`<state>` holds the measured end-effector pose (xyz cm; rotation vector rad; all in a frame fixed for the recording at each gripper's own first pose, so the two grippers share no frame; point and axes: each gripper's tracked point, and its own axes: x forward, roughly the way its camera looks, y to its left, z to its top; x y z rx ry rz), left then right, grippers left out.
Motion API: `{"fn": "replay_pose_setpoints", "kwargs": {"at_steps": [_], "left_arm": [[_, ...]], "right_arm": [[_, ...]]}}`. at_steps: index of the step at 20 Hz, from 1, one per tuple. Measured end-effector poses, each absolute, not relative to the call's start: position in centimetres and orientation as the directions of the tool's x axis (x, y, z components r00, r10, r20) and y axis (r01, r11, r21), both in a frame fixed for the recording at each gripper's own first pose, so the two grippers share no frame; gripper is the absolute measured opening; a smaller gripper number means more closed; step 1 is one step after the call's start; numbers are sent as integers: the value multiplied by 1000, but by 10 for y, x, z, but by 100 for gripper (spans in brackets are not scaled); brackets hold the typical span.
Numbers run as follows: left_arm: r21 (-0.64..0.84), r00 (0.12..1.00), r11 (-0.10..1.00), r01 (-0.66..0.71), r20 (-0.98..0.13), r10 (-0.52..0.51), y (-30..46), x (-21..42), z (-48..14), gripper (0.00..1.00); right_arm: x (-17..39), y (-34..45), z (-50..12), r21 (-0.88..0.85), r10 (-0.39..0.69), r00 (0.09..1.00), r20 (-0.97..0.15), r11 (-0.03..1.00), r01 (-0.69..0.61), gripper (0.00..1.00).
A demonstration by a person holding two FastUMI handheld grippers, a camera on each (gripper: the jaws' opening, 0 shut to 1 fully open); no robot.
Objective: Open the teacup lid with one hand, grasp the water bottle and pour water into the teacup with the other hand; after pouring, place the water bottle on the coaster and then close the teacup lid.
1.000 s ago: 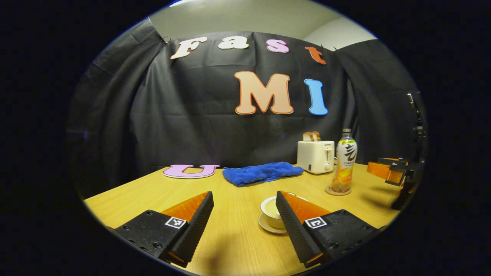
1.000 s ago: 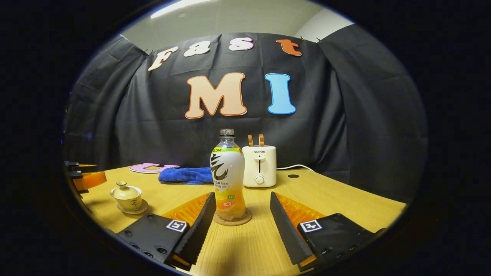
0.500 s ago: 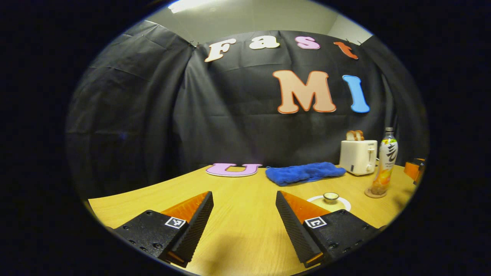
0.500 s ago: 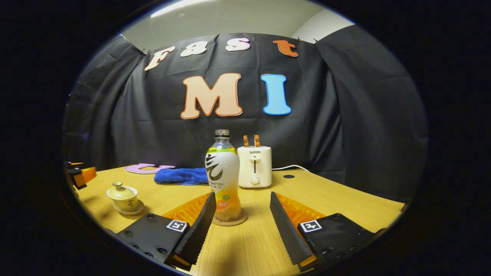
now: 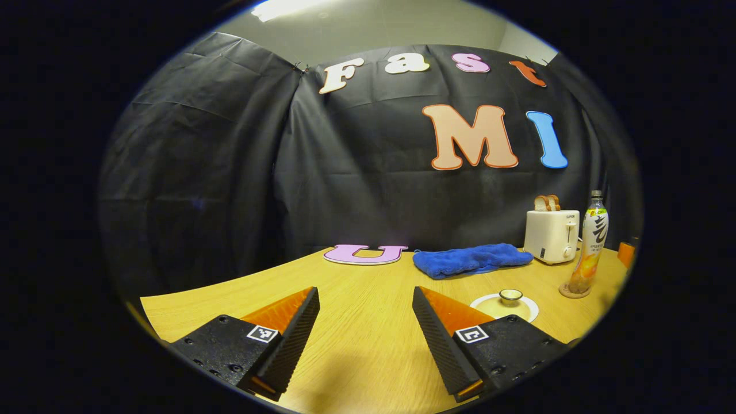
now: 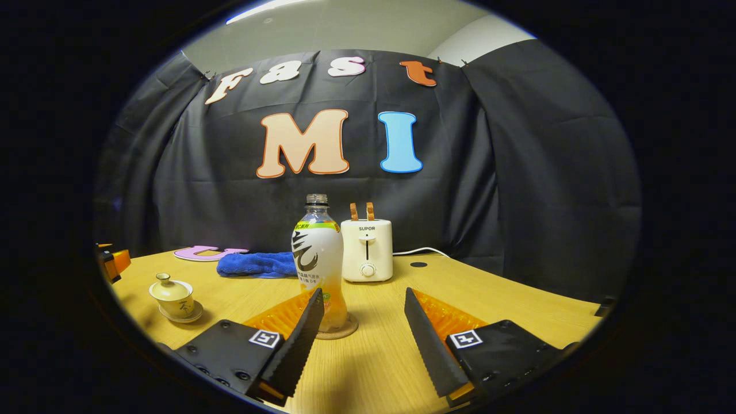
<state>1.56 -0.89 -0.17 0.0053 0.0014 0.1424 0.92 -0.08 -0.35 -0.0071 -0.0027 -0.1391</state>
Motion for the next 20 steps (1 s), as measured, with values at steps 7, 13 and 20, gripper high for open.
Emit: {"fn": "replay_pose_setpoints", "kwargs": {"at_steps": [7,13,20], "left_arm": [[4,990,990,-141,0,141,-10,16,-2,95],[4,990,990,-140,0,140,-11,16,-2,95],[2,991,991,-136,0,136,-13,17,-2,97]], "right_arm": [[9,-2,-4,-7,-144,990,4,990,144,90],[8,-2,-3,-7,-144,990,3,990,144,90],[8,-2,-4,-7,-144,990,3,990,144,90]]}}
